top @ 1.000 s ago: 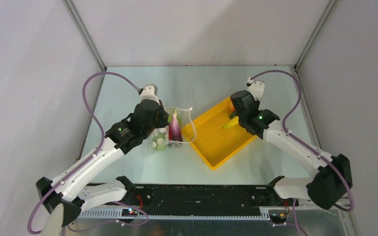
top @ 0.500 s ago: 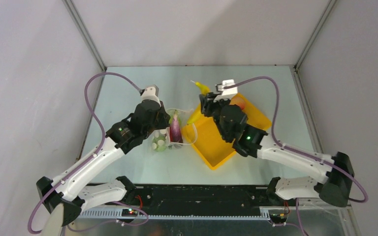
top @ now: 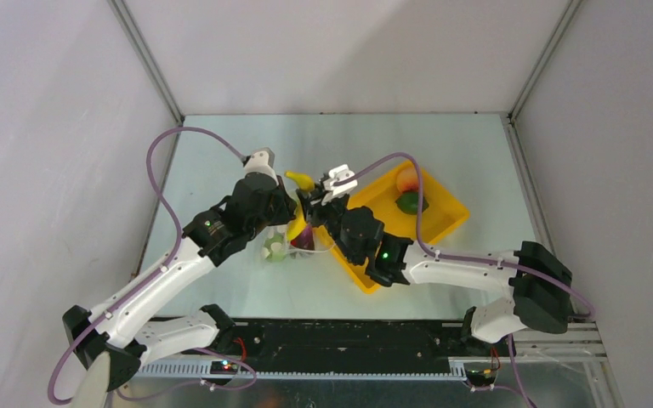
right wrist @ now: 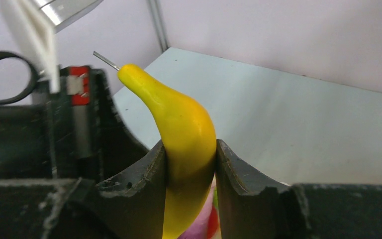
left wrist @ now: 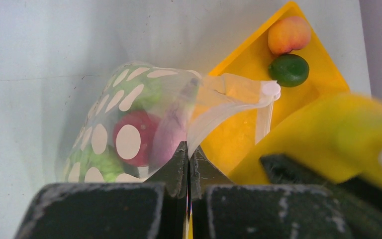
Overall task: Place the food in the zip-top bag and seal the zipper
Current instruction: Place the fake fruit in the zipper food storage bag, then pick up the fake fruit from the bin, then place the fake fruit in the zipper food storage bag.
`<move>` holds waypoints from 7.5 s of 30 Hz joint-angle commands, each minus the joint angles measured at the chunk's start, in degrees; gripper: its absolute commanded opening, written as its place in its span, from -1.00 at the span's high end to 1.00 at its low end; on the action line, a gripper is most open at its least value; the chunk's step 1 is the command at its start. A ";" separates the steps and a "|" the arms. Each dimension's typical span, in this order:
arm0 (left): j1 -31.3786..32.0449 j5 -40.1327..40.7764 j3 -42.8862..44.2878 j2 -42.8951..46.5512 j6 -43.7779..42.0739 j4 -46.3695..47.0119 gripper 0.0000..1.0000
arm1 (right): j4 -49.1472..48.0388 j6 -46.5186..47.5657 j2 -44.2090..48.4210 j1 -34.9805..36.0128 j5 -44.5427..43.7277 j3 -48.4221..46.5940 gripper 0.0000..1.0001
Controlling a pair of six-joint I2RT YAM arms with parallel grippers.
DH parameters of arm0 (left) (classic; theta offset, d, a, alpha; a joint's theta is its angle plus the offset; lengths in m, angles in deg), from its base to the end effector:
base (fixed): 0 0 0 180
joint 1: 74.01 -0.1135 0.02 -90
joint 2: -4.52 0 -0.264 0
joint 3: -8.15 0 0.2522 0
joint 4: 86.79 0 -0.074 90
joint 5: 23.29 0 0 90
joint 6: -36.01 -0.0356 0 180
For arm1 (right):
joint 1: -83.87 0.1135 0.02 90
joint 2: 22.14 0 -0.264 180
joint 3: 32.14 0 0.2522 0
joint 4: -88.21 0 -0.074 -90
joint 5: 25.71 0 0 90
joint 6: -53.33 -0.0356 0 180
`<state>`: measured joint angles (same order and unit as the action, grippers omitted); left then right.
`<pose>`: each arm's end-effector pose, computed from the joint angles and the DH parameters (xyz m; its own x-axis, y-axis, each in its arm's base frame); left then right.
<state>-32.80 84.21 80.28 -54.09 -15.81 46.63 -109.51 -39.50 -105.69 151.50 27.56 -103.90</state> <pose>0.1712 -0.1357 0.3389 -0.5938 -0.2636 -0.7602 0.0912 0.9167 -0.3891 0.1488 0.3056 0.3349 0.0139 0.1376 -0.9904 -0.5161 0.8493 0.1108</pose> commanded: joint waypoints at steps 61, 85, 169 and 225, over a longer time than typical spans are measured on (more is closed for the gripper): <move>-0.26 2.67 -0.98 5.94 4.79 2.16 1.00 | 22.00 -17.94 -4.15 5.44 -5.59 -0.32 0.62; -0.31 -1.55 -2.95 6.57 0.11 4.68 1.00 | 35.35 -23.35 -5.42 2.98 -3.35 -10.25 -0.57; -0.27 -3.39 3.74 2.92 -9.80 -5.42 1.00 | 47.91 -36.54 -19.84 -48.06 8.83 -5.75 -0.81; -0.20 -5.79 3.10 2.14 -8.11 -4.18 1.00 | 25.62 -10.08 11.69 -13.28 46.84 -0.44 -0.45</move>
<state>-33.11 79.49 83.21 -52.01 -24.05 39.55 -83.54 -52.70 -91.72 136.36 76.34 -99.42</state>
